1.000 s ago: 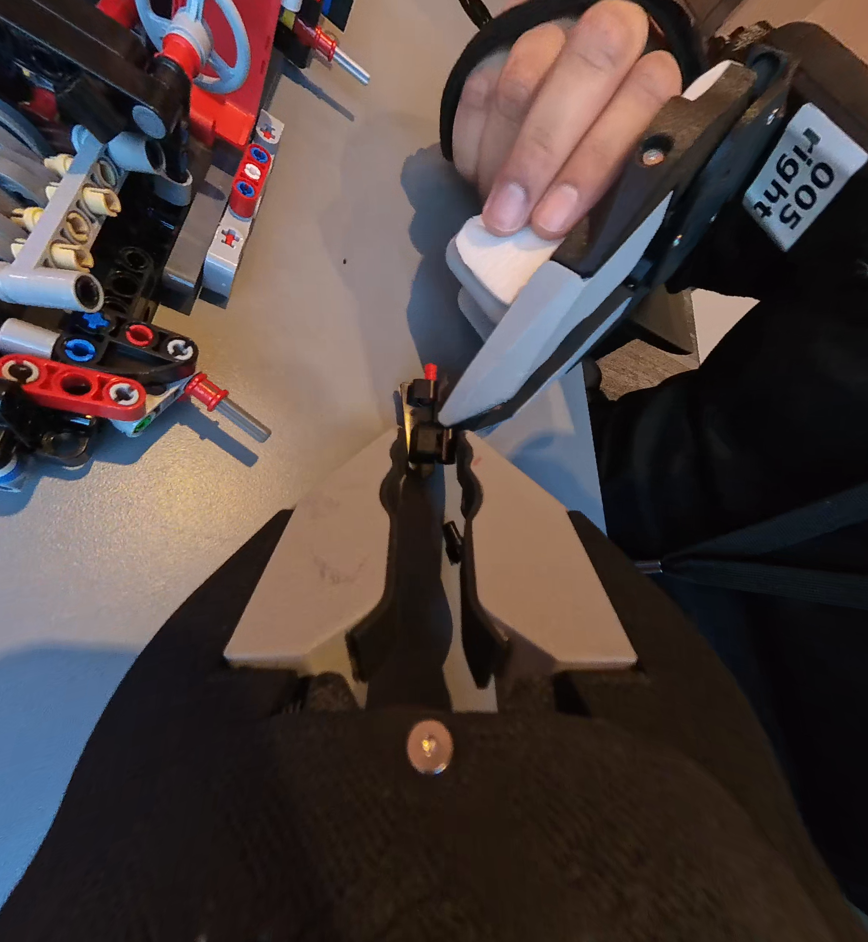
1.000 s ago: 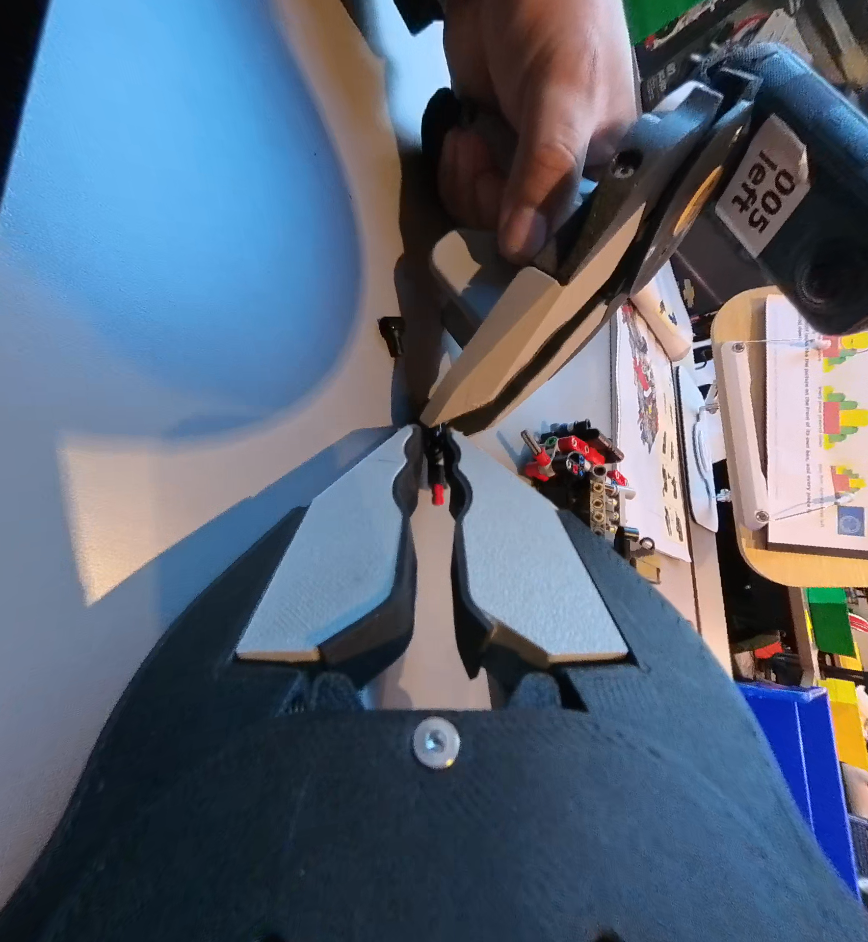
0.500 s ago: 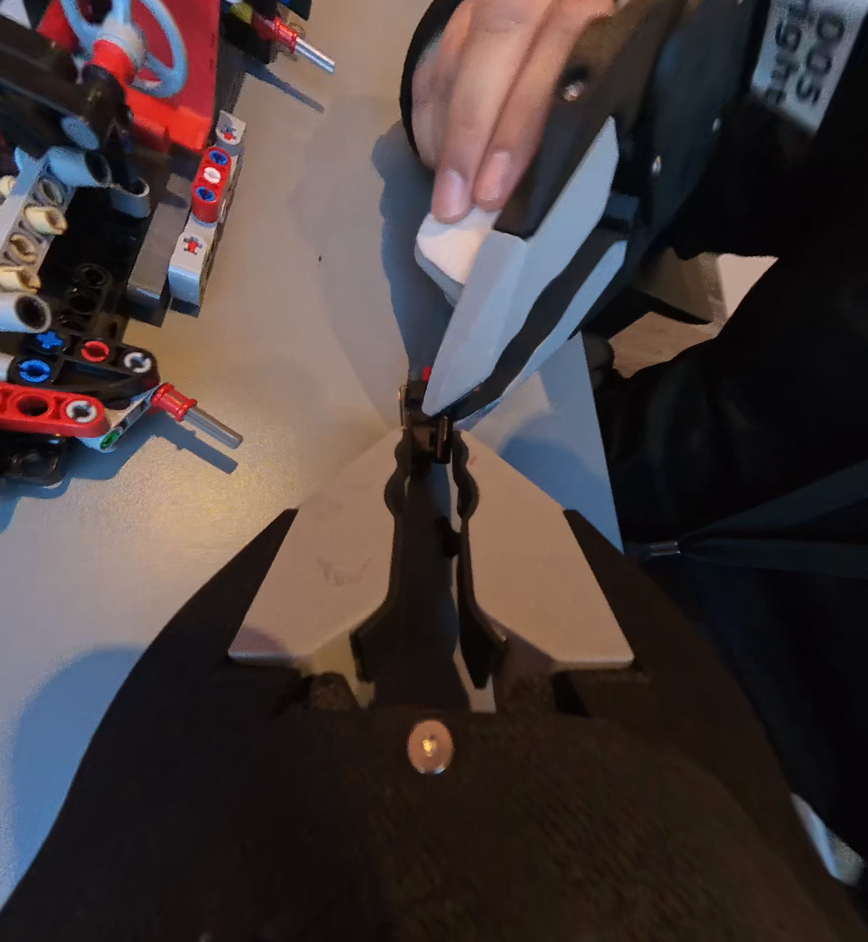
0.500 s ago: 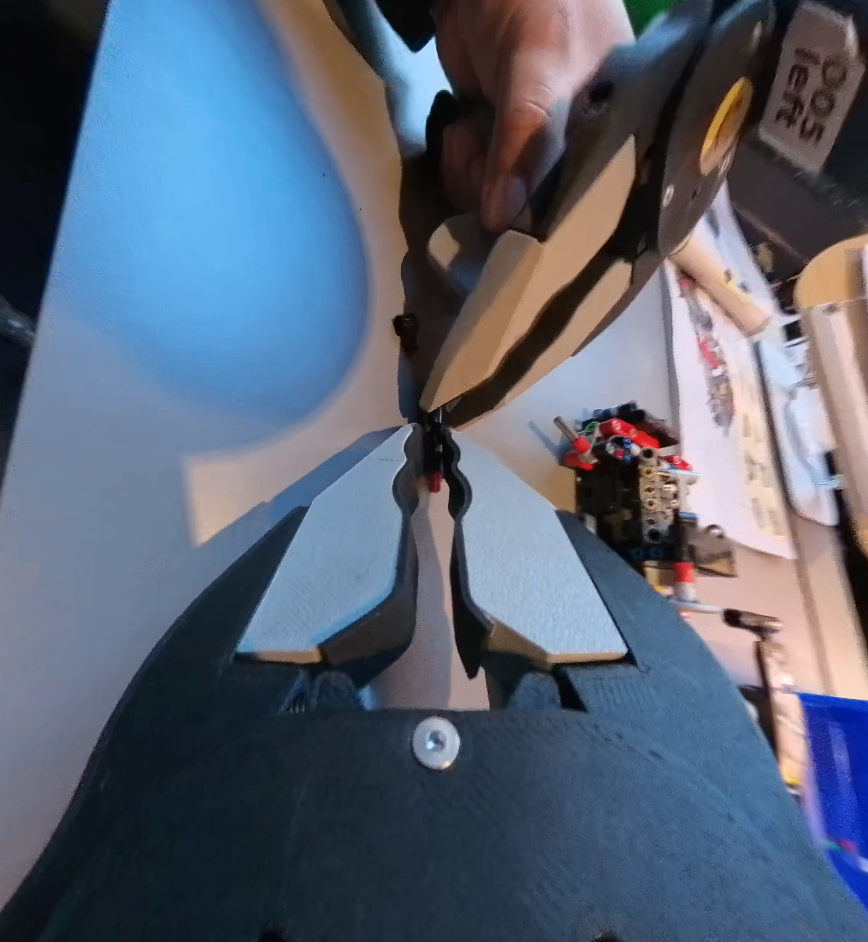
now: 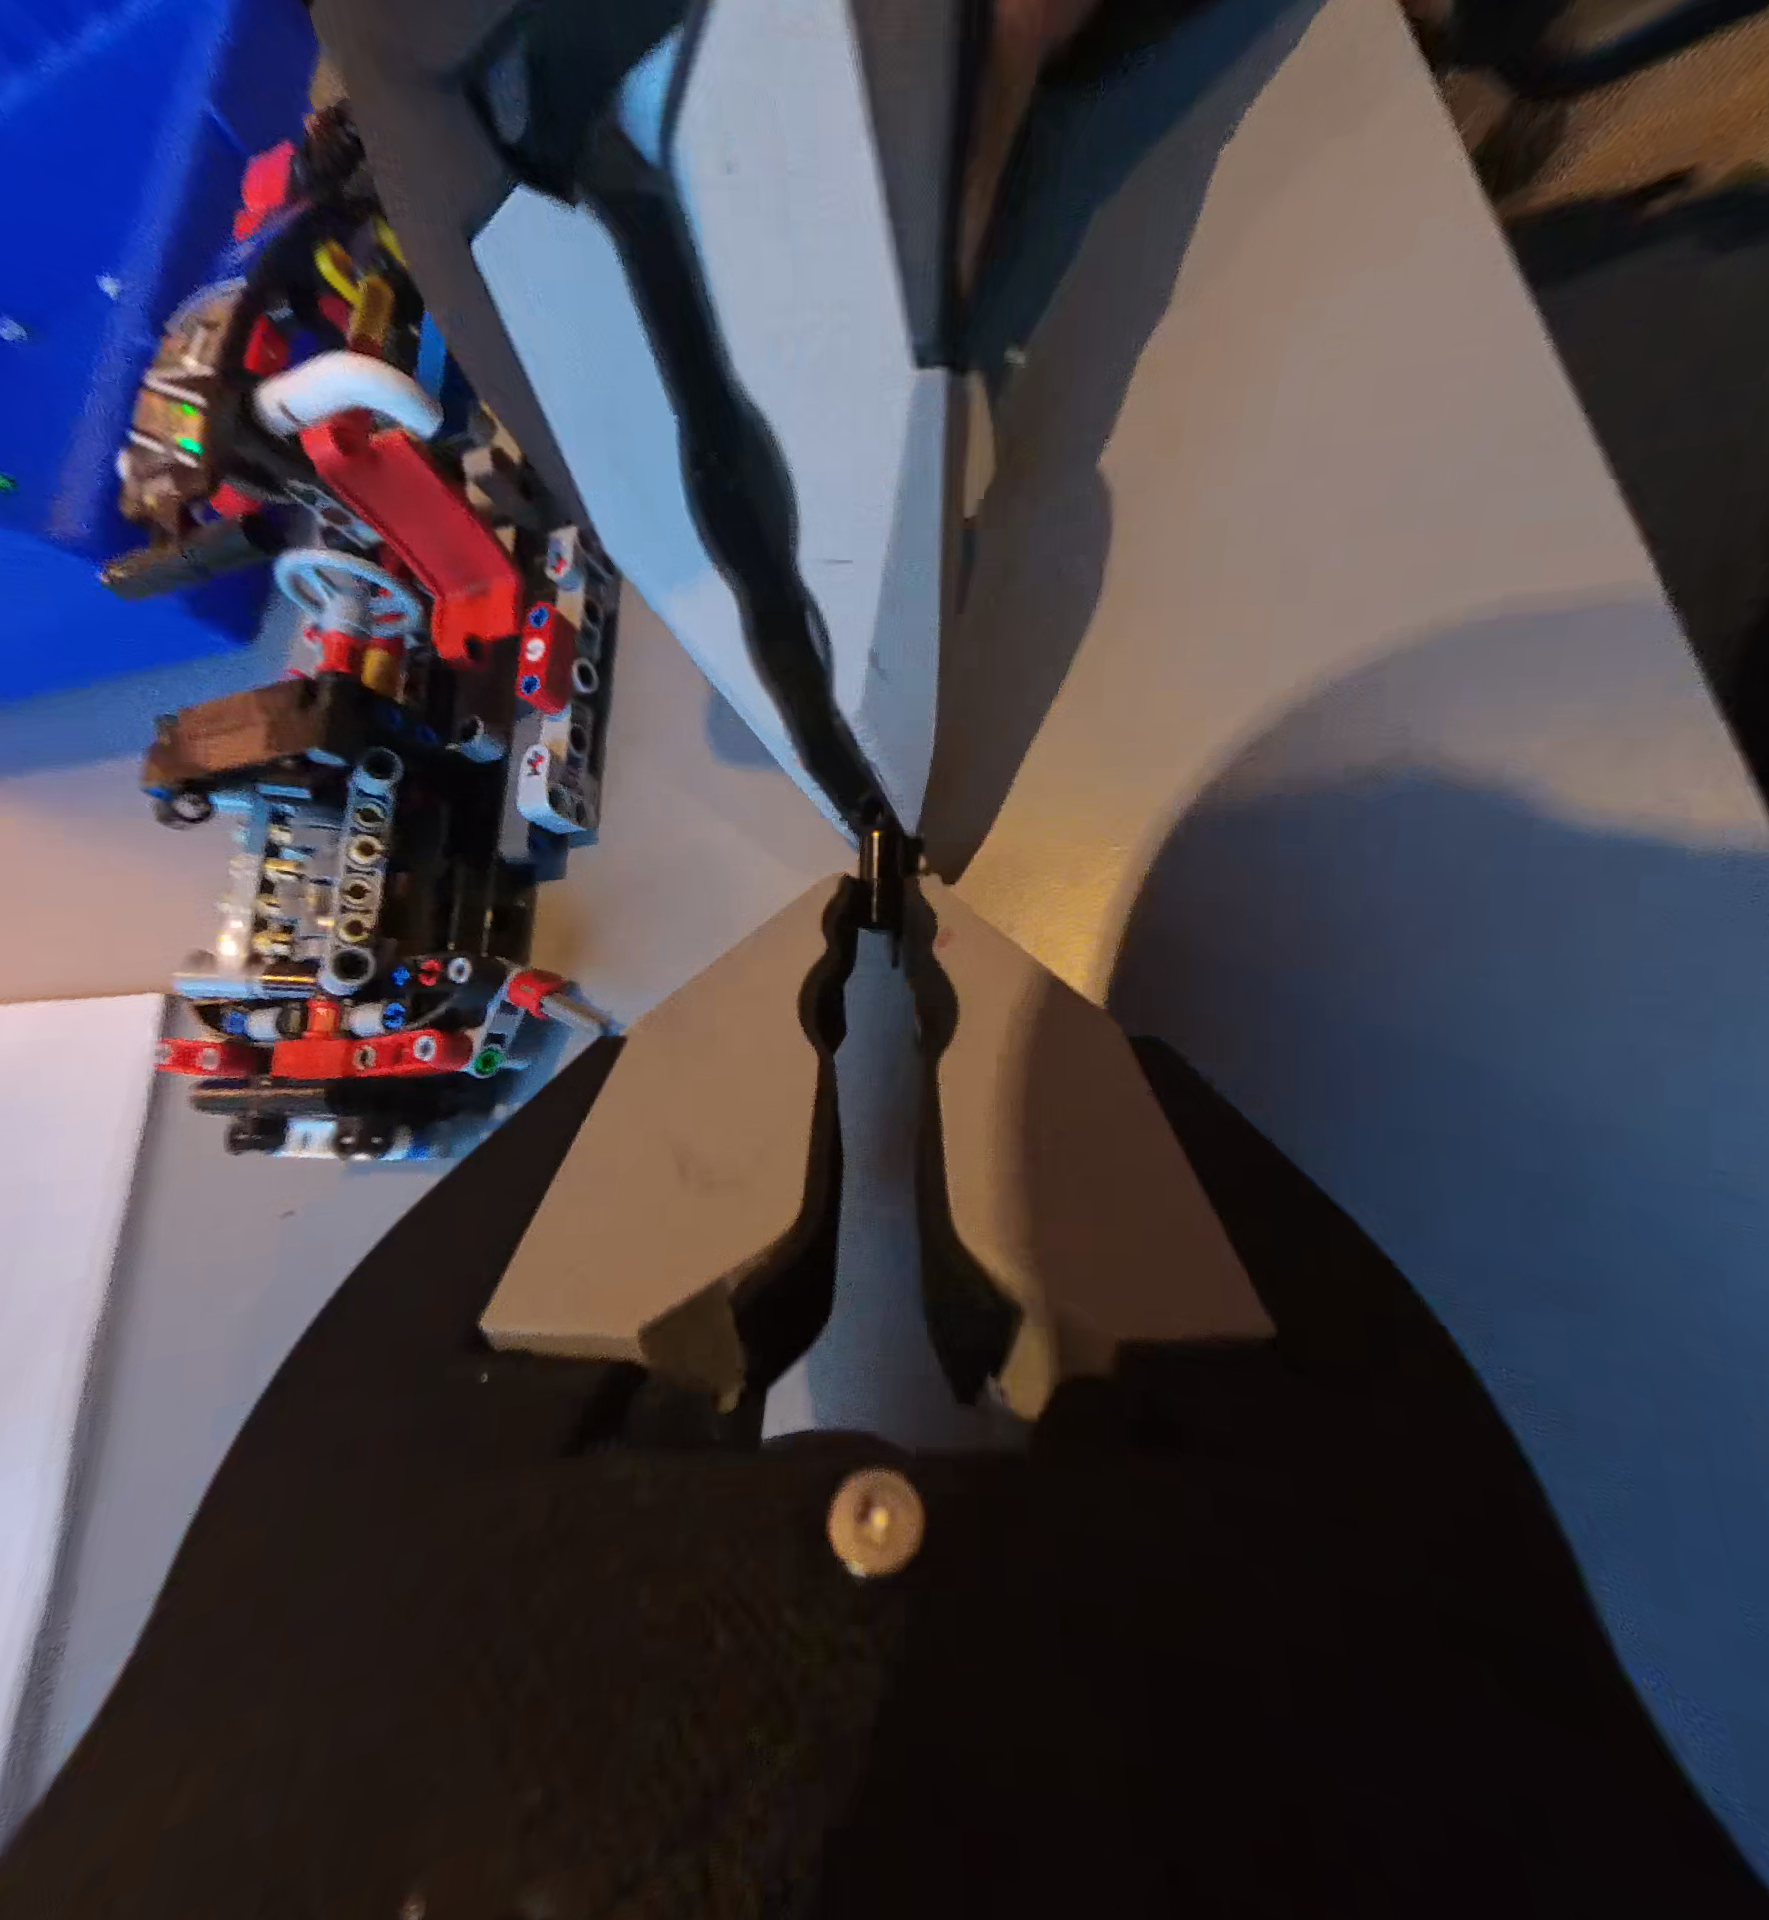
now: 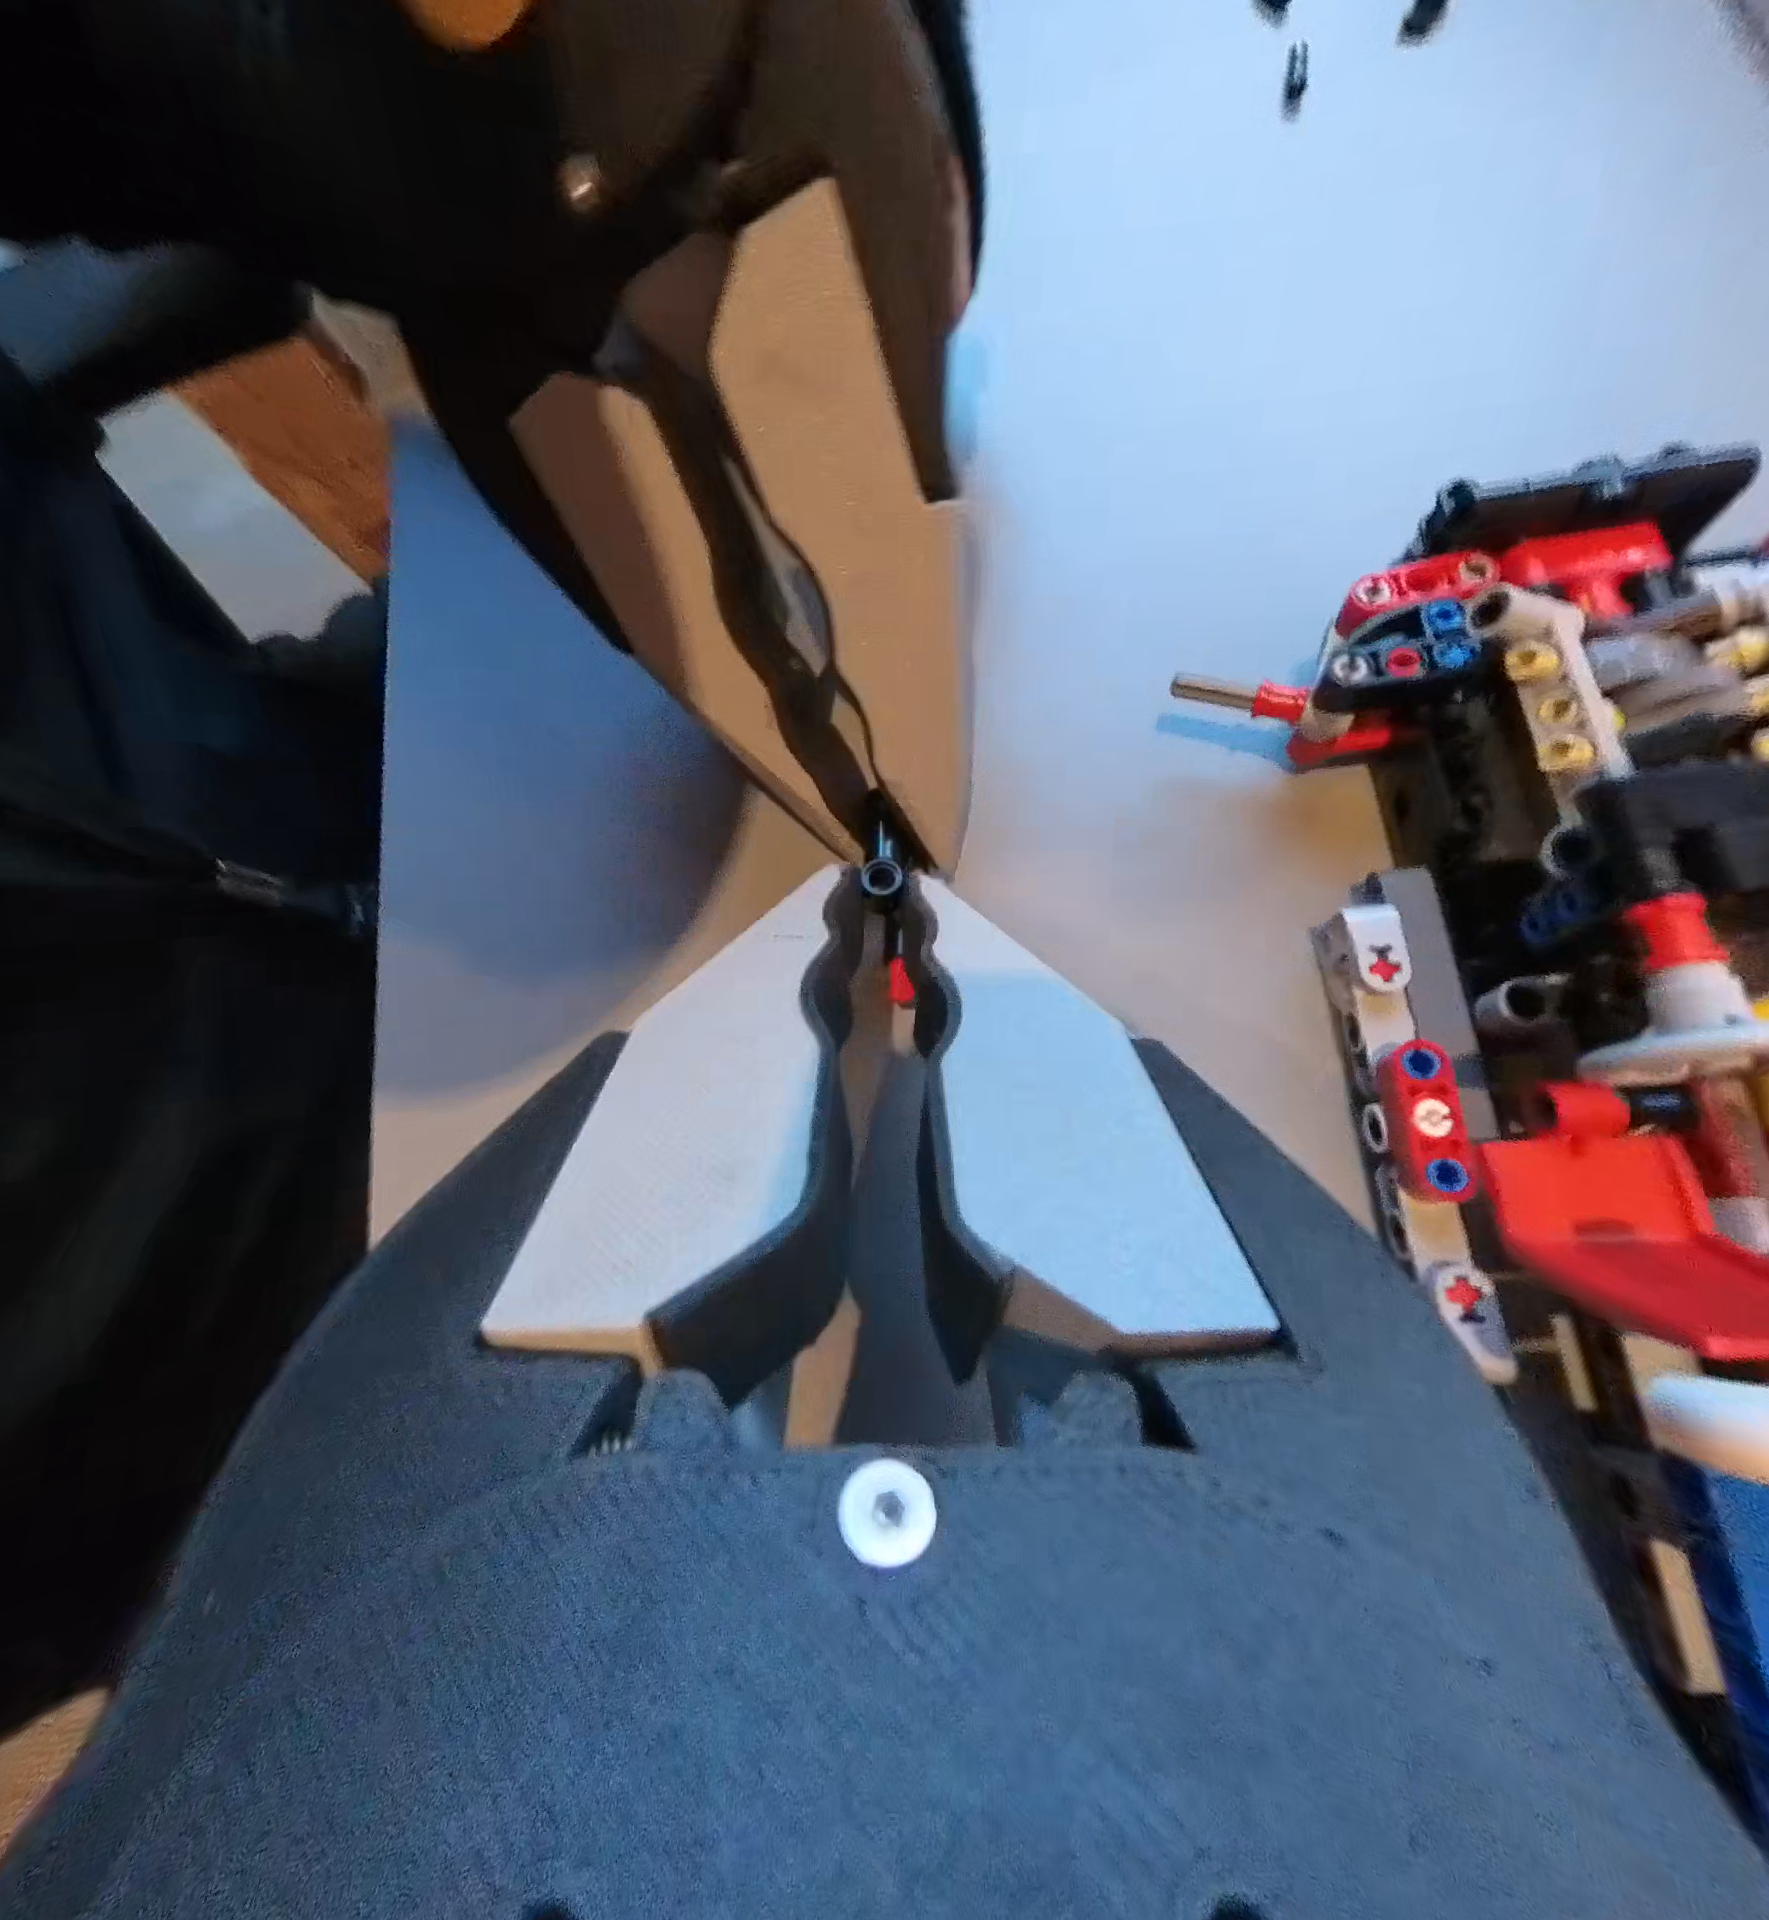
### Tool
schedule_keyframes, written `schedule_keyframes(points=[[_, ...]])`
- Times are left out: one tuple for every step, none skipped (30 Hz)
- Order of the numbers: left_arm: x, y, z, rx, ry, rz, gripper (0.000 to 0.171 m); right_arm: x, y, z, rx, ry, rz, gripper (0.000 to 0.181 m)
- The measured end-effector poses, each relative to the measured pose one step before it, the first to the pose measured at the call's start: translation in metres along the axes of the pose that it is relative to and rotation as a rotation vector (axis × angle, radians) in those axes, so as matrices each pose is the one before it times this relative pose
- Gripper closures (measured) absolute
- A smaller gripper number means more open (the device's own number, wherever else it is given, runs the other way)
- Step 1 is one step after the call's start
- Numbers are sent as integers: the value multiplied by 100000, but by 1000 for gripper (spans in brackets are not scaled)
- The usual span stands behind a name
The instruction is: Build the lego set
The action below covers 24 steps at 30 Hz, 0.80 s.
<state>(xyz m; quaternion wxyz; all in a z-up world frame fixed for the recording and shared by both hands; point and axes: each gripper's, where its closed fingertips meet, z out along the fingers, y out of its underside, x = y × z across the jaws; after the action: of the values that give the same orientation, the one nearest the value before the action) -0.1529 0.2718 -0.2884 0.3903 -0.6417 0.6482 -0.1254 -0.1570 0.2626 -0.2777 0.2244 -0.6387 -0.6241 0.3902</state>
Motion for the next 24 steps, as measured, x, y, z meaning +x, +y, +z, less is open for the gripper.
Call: schedule_keyframes(points=[[-160,32,17,-687,-3204,3833,167,81,-6,-16,354,-952,4277,177],[-173,26,23,-1114,-3627,4802,167,83,-2,-32,350,-627,3293,176],[-202,17,46,-1664,-4395,5700,167,112,-18,-45,271,-194,2052,176],[-215,47,60,-2193,-4862,6310,167,130,-16,-47,278,297,1142,176],[-164,46,55,-2381,-4687,6897,167,85,-7,-29,171,321,857,175],[-114,3,23,-2068,-4364,6720,167,21,6,-20,158,-25,856,175],[-53,-89,-19,-1058,-3576,5259,166,-65,-16,-65,347,-381,463,175],[-66,-161,-78,-104,-2451,3021,166,-91,-48,-107,514,-47,-816,175],[-103,-218,-151,991,-1307,1059,167,-51,-96,-138,1007,1183,-2225,173],[-46,-331,-195,2367,387,-1578,167,-2,-161,-162,1521,2321,-3549,166],[-147,-316,-198,2722,1012,-4355,168,-108,-189,-208,1798,2453,-4850,159],[-323,-118,-196,1799,363,-4231,167,-32,-178,-211,1734,3348,-5222,159],[-526,-52,-260,1404,-1302,-2093,168,130,-151,-156,1326,4263,-4628,158],[-475,-104,-286,1631,-1586,-781,167,114,35,-69,-147,3220,-3528,156],[-262,-155,-260,1624,-721,-202,167,135,120,20,-983,2294,-1861,158],[-92,-132,-157,1040,-392,554,167,90,49,74,-412,1025,-83,159],[-102,10,-67,-278,-959,1025,167,-209,-106,68,492,-1679,1056,158],[15,-4,-1,-483,-423,1259,167,-271,-190,13,1034,-2442,1696,157],[50,-72,-6,21,-274,791,167,-89,-241,-36,1461,-1432,1754,157],[-6,-89,-15,216,-388,296,167,-88,-251,-101,1678,-1373,1500,156],[-83,-45,-28,-15,-618,230,167,-7,-270,-128,1943,-818,1675,156],[-121,-18,-48,-51,-739,289,167,81,-292,-146,2125,-302,1996,157],[-172,-84,-84,367,-984,-8,167,127,-263,-120,1843,-148,2406,160],[-145,-106,-97,224,-850,75,167,98,-252,-111,1751,-451,2534,163]])
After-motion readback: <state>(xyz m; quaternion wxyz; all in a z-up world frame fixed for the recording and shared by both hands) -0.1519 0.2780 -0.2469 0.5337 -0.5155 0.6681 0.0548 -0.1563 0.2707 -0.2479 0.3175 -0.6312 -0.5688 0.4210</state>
